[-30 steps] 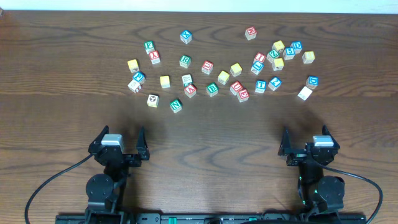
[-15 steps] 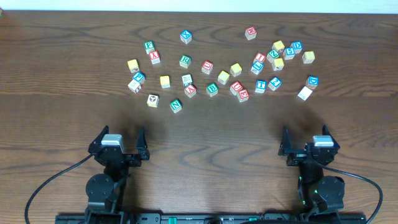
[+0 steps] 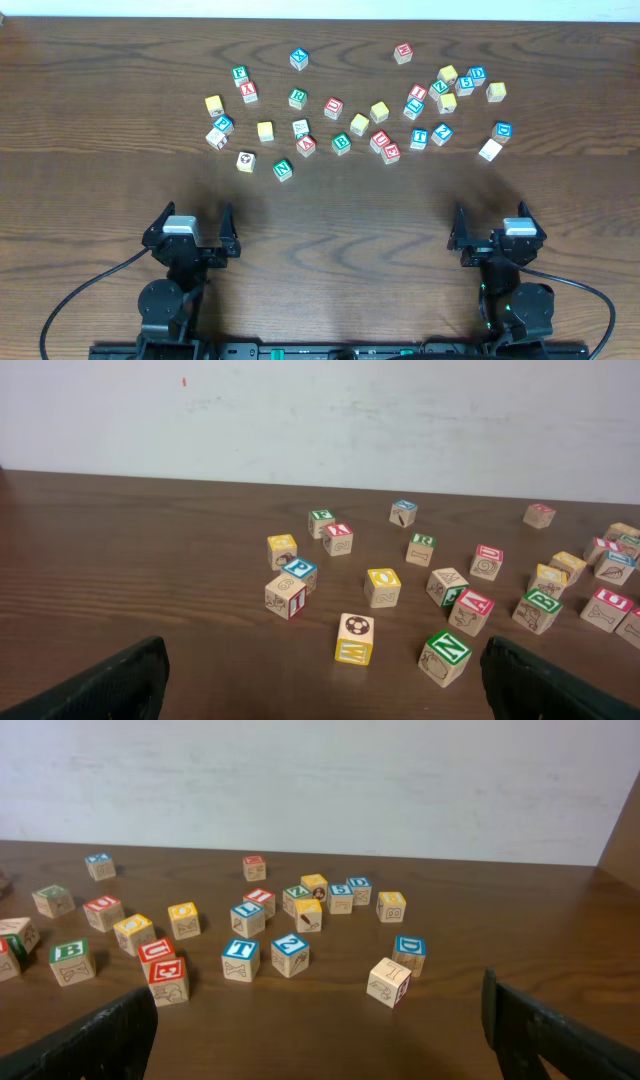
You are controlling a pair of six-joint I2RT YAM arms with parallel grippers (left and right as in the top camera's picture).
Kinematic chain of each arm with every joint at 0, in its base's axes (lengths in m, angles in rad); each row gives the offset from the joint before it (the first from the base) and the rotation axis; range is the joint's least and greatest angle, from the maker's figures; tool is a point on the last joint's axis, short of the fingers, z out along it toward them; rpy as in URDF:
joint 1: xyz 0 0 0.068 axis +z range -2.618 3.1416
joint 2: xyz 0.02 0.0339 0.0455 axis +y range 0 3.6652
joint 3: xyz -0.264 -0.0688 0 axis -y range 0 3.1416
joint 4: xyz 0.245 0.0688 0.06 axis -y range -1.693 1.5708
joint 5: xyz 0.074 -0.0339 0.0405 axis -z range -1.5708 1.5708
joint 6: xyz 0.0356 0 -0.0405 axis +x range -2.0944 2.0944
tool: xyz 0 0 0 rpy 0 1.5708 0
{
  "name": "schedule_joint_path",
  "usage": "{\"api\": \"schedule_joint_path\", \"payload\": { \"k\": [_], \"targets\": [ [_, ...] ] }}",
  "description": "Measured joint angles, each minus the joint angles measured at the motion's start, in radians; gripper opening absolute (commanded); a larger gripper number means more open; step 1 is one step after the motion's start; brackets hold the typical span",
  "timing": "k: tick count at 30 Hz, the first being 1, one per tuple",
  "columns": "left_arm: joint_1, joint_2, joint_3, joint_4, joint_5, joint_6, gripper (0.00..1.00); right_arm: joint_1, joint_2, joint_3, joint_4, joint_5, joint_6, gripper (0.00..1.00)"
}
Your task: Spell out ROBOT
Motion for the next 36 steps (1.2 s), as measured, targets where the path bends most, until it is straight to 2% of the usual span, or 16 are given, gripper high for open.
{"api": "schedule_joint_path", "payload": {
  "k": [29, 32, 36],
  "targets": [
    [0.000, 0.002, 0.008, 0.005, 0.000, -0.005, 0.98, 0.000, 0.000, 0.000, 0.000, 0.000, 0.000, 0.99],
    [0.000, 0.033, 0.064, -0.007, 0.000, -0.005, 0.98, 0.000, 0.000, 0.000, 0.000, 0.000, 0.000, 0.99],
    [0.000, 0.157, 0.245, -0.054, 0.000, -0.004, 0.98, 0.000, 0.000, 0.000, 0.000, 0.000, 0.000, 0.99]
  ]
}}
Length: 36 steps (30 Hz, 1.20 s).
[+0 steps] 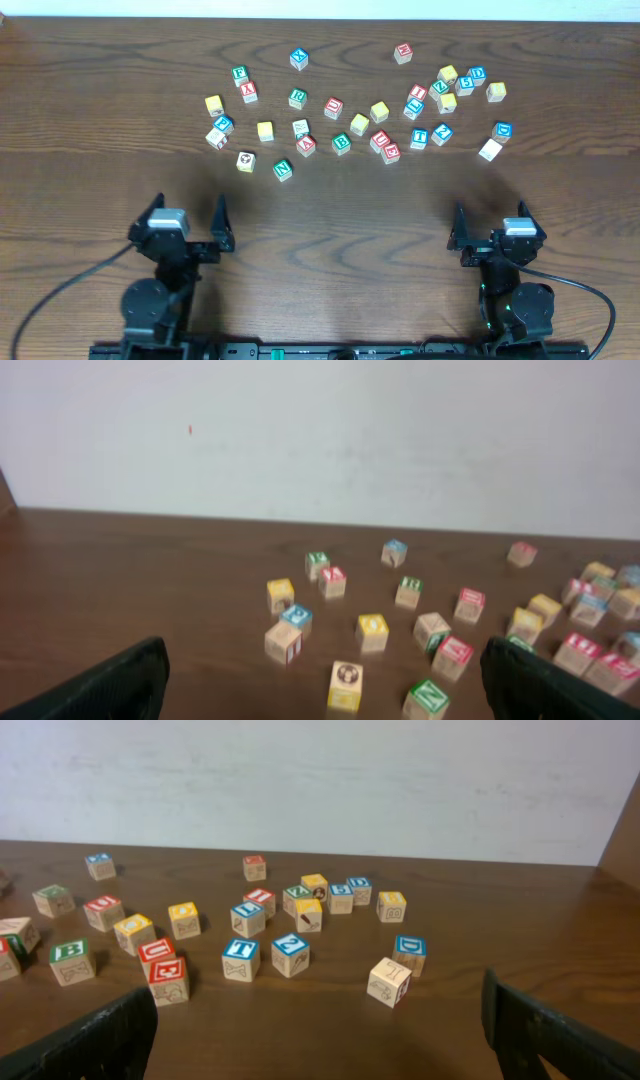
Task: Spell out ROBOT
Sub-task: 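Reach the left gripper forward over the blocks toward the green R block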
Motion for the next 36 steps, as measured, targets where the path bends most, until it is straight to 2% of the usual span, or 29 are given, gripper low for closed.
{"api": "schedule_joint_path", "payload": {
  "k": [5, 13, 18, 21, 27, 36],
  "targets": [
    [0.000, 0.279, 0.303, -0.137, 0.000, 0.000, 0.98, 0.000, 0.000, 0.000, 0.000, -0.002, 0.000, 0.99],
    [0.000, 0.842, 0.851, -0.496, 0.000, 0.000, 0.98, 0.000, 0.000, 0.000, -0.001, -0.003, 0.000, 0.99],
    [-0.001, 1.104, 1.081, -0.654, 0.013, 0.016, 0.98, 0.000, 0.000, 0.000, 0.000, -0.003, 0.000, 0.99],
    [-0.005, 1.217, 1.148, -0.719, 0.051, 0.074, 0.98, 0.000, 0.000, 0.000, -0.001, -0.003, 0.000, 0.99],
    [-0.023, 1.351, 1.157, -0.745, 0.138, 0.135, 0.98, 0.000, 0.000, 0.000, -0.001, -0.003, 0.000, 0.99],
    [-0.035, 1.382, 1.157, -0.741, 0.307, 0.142, 0.98, 0.000, 0.000, 0.000, -0.001, -0.003, 0.000, 0.99]
  ]
}}
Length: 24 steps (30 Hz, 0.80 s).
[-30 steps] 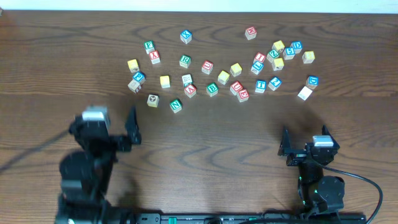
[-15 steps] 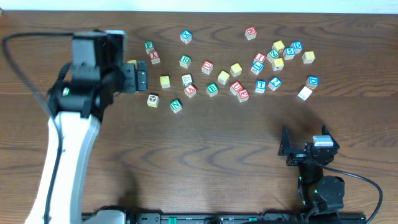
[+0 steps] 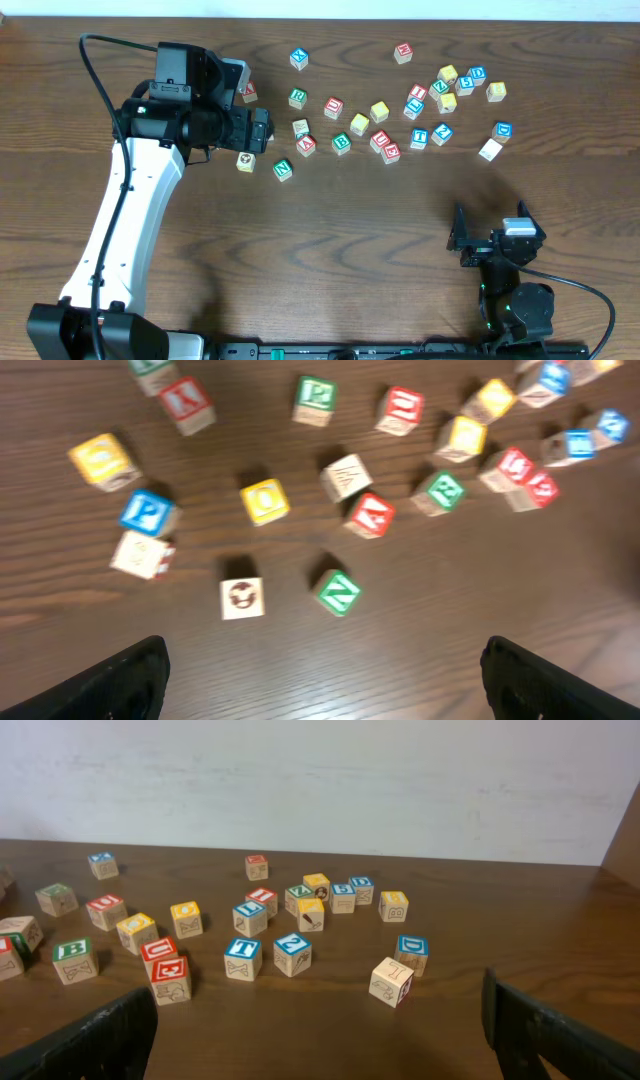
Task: Spell out ROBOT
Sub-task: 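Reach the left gripper forward over the blocks toward the green R block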
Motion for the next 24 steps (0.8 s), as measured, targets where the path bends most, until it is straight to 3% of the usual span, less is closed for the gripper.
{"api": "schedule_joint_path", "payload": {
  "k": [6, 11, 20, 24],
  "targets": [
    [-0.005, 0.000, 0.001, -0.024, 0.030, -0.012, 0.98, 0.000, 0.000, 0.000, 0.000, 0.000, 0.000, 0.99],
    [-0.056, 0.025, 0.033, -0.089, -0.064, -0.027, 0.98, 0.000, 0.000, 0.000, 0.000, 0.000, 0.000, 0.99],
    [-0.166, 0.295, 0.401, -0.182, -0.160, -0.031, 0.98, 0.000, 0.000, 0.000, 0.000, 0.000, 0.000, 0.99],
    [-0.180, 0.380, 0.487, -0.182, -0.183, -0.030, 0.98, 0.000, 0.000, 0.000, 0.000, 0.000, 0.000, 0.99]
  ]
}}
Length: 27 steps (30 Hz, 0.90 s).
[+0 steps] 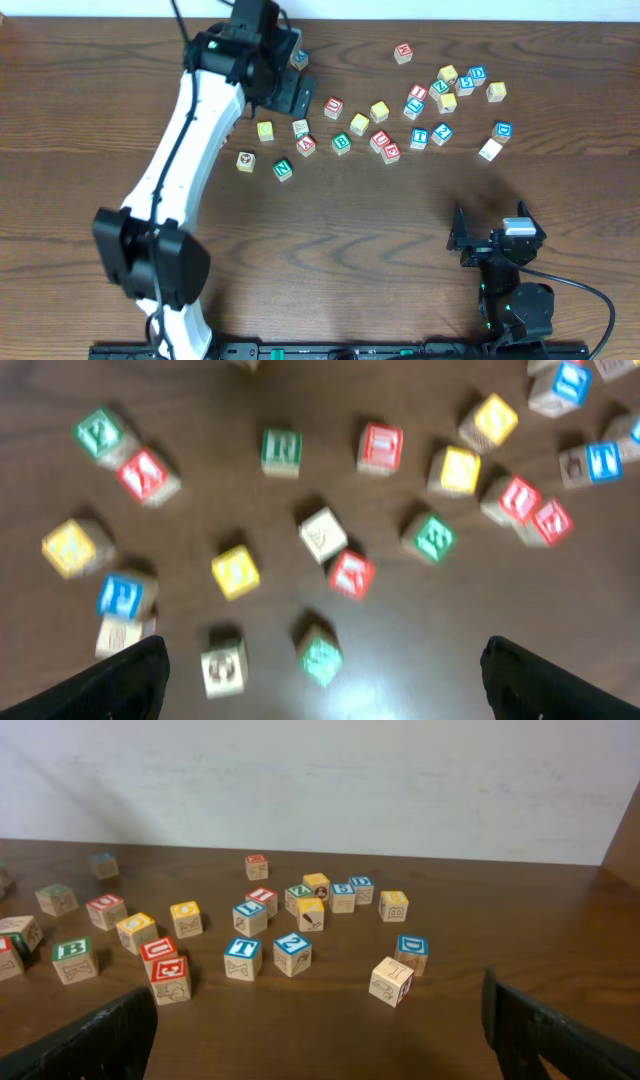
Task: Spell out ROBOT
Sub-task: 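Reach the left gripper forward over the blocks toward the green R block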
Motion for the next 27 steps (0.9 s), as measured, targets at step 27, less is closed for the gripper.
{"api": "schedule_joint_path", "payload": {
  "k": [27],
  "targets": [
    [-0.010, 0.330, 0.035, 0.369, -0.098, 0.076, 0.98, 0.000, 0.000, 0.000, 0.000, 0.000, 0.000, 0.99]
  ]
}}
